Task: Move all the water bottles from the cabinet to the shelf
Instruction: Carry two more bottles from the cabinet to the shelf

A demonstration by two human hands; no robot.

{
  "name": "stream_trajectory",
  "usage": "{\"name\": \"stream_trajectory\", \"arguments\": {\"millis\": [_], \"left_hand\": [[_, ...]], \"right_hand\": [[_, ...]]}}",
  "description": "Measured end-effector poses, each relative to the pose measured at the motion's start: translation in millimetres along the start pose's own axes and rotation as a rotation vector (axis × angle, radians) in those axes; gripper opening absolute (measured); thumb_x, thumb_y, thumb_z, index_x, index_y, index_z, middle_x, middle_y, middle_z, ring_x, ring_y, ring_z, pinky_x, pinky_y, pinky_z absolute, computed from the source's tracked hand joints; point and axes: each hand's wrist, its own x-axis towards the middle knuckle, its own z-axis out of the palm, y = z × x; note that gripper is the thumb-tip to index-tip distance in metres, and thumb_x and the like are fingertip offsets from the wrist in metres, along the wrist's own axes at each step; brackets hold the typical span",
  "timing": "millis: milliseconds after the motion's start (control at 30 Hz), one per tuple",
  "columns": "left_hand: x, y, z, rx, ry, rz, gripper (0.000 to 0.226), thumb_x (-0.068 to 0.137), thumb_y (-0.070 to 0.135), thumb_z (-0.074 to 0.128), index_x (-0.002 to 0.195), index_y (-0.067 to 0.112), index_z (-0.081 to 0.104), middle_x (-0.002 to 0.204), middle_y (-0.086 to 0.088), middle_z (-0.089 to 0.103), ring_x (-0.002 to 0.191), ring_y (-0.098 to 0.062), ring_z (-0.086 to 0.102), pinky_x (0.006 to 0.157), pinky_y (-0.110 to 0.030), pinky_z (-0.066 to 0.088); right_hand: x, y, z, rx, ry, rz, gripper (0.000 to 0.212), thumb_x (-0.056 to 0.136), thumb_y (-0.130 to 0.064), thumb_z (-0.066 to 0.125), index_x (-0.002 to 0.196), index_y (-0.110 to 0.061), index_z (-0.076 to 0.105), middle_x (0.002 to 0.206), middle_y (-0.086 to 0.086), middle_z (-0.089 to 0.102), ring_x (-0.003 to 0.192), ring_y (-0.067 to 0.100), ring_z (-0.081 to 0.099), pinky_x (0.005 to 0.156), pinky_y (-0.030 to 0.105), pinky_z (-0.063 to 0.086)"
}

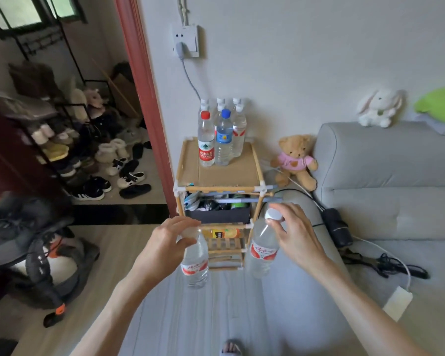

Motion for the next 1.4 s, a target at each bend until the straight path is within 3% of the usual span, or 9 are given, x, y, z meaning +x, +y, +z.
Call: {"name": "stream_trajectory", "arguments": {"millis": [133, 267, 533, 700, 967, 1133, 1200, 1300, 1400], "left_hand": [[75, -5, 0, -0.065, 0.039, -0.031, 0.036, 0.077, -0.003, 0.063, 0.107, 0.017, 0.064, 0.109, 0.009, 0.055, 0.103, -0.011, 0.051, 0.083, -0.015, 0.038], [146, -9, -5, -0.071, 0.090, -0.004, 0.034, 0.077, -0.001, 0.064, 0.106, 0.018, 0.064, 0.106, 0.012, 0.055, 0.097, -0.006, 0.050, 0.079, 0.001, 0.032], [266, -42, -8, -0.107, 0.052, 0.071, 0.034, 0.081, 0.003, 0.061, 0.110, 0.021, 0.062, 0.107, 0.016, 0.054, 0.089, 0.002, 0.051, 0.076, 0.003, 0.031], [324, -61, -5, -0.106, -0.029, 0.127, 0.032, 0.082, 0.001, 0.060, 0.109, 0.018, 0.063, 0.106, 0.020, 0.050, 0.090, 0.013, 0.046, 0.076, 0.002, 0.030], [359, -76, 8, -0.106, -0.078, 0.100, 0.034, 0.080, -0.002, 0.061, 0.106, 0.020, 0.063, 0.103, 0.031, 0.044, 0.091, 0.021, 0.045, 0.077, 0.002, 0.030], [367, -77, 13, -0.110, -0.039, 0.048, 0.035, 0.079, -0.004, 0.061, 0.105, 0.018, 0.064, 0.104, 0.031, 0.047, 0.095, 0.027, 0.041, 0.080, 0.006, 0.026], [369, -75, 15, -0.112, -0.008, 0.024, 0.035, 0.080, -0.005, 0.060, 0.106, 0.018, 0.064, 0.104, 0.031, 0.048, 0.097, 0.022, 0.043, 0.080, 0.006, 0.026], [372, -74, 15, -0.056, -0.026, 0.038, 0.037, 0.082, -0.002, 0.059, 0.112, 0.019, 0.062, 0.113, 0.025, 0.049, 0.107, 0.003, 0.046, 0.086, -0.001, 0.028], [373, -75, 11, -0.026, -0.089, 0.074, 0.041, 0.084, -0.003, 0.055, 0.119, 0.017, 0.057, 0.125, 0.017, 0.045, 0.112, 0.003, 0.043, 0.090, -0.006, 0.029]], "right_hand": [[89, 16, -4, 0.009, 0.037, -0.032, 0.030, 0.084, -0.010, 0.060, 0.113, -0.005, 0.056, 0.111, 0.013, 0.058, 0.105, 0.028, 0.051, 0.088, 0.027, 0.036], [164, 27, 2, -0.011, 0.083, -0.034, 0.031, 0.082, -0.008, 0.062, 0.112, -0.006, 0.058, 0.109, 0.016, 0.059, 0.105, 0.031, 0.051, 0.090, 0.037, 0.037], [276, 51, 35, -0.056, 0.116, 0.000, 0.030, 0.084, -0.010, 0.061, 0.113, -0.005, 0.057, 0.109, 0.015, 0.059, 0.103, 0.030, 0.052, 0.081, 0.018, 0.029], [330, 61, 53, -0.065, 0.116, 0.049, 0.030, 0.083, -0.013, 0.062, 0.112, -0.005, 0.058, 0.107, 0.013, 0.060, 0.104, 0.029, 0.051, 0.084, 0.026, 0.033], [376, 77, 77, -0.051, 0.110, 0.051, 0.027, 0.078, -0.009, 0.067, 0.103, 0.000, 0.059, 0.098, 0.018, 0.061, 0.096, 0.036, 0.054, 0.076, 0.025, 0.029], [383, 91, 80, -0.049, 0.030, 0.079, 0.029, 0.075, -0.022, 0.071, 0.095, -0.007, 0.057, 0.093, 0.011, 0.059, 0.089, 0.028, 0.054, 0.067, 0.021, 0.026], [387, 96, 75, -0.054, -0.047, 0.005, 0.032, 0.076, -0.019, 0.070, 0.103, -0.008, 0.056, 0.101, 0.008, 0.058, 0.094, 0.025, 0.054, 0.071, 0.018, 0.028], [392, 103, 65, -0.031, -0.191, -0.119, 0.040, 0.081, -0.006, 0.061, 0.120, -0.010, 0.053, 0.115, 0.007, 0.056, 0.103, 0.023, 0.053, 0.089, 0.019, 0.034], [397, 108, 60, 0.025, -0.219, -0.127, 0.037, 0.084, 0.001, 0.053, 0.118, -0.012, 0.057, 0.114, 0.004, 0.057, 0.101, 0.021, 0.054, 0.087, 0.023, 0.038]]}}
